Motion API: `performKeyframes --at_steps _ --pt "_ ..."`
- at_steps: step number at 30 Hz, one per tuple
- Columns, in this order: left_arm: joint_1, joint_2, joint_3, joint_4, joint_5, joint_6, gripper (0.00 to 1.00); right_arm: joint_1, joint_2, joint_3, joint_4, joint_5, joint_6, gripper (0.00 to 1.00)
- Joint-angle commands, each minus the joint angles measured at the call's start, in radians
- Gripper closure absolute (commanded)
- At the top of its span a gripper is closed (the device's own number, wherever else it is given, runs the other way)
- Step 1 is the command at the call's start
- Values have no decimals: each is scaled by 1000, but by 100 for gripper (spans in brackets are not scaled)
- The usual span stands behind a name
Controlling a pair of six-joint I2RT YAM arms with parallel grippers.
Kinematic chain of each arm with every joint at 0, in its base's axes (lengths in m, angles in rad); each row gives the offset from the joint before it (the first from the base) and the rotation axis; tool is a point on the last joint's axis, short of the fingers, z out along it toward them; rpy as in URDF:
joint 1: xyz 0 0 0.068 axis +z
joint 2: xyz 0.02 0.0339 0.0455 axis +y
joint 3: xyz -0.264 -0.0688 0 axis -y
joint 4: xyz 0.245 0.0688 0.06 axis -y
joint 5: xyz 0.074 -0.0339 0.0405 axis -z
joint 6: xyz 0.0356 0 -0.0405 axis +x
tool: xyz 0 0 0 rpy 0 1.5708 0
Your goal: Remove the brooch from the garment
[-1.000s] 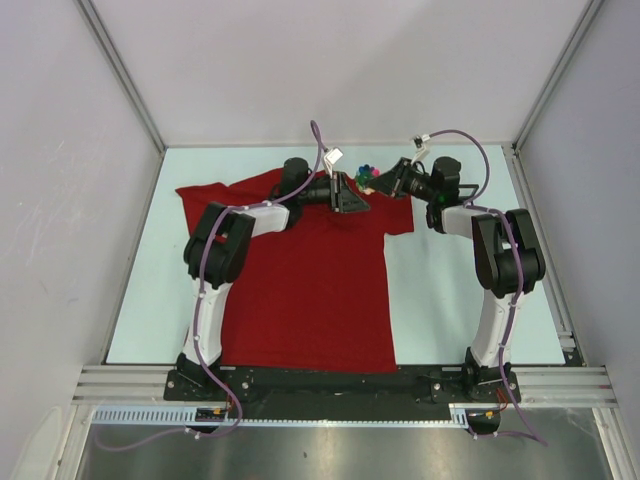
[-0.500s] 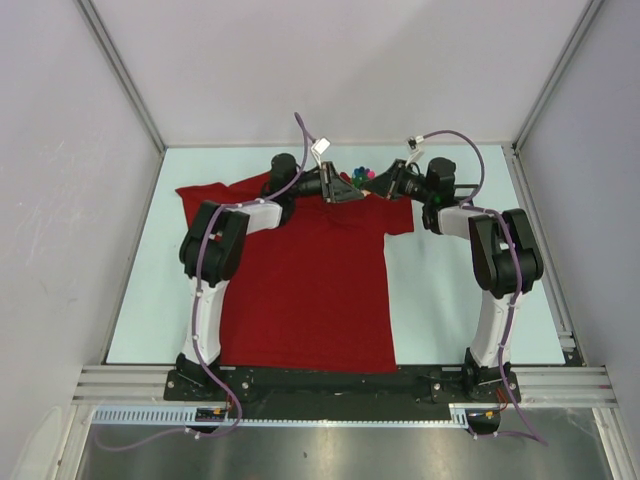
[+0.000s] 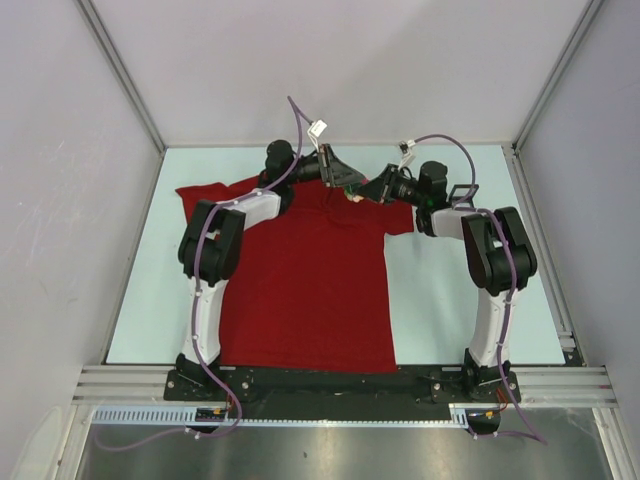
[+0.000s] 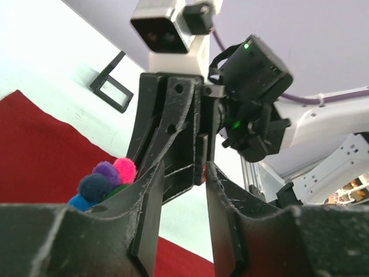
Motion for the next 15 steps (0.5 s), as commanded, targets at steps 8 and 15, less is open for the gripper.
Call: performKeyframes --at_steps 8,15 --pt "86 -213 -128 36 3 -3 53 -22 97 4 254 -62 239 100" --pt "109 -175 -225 60 16 27 36 -23 115 4 320 -65 302 100"
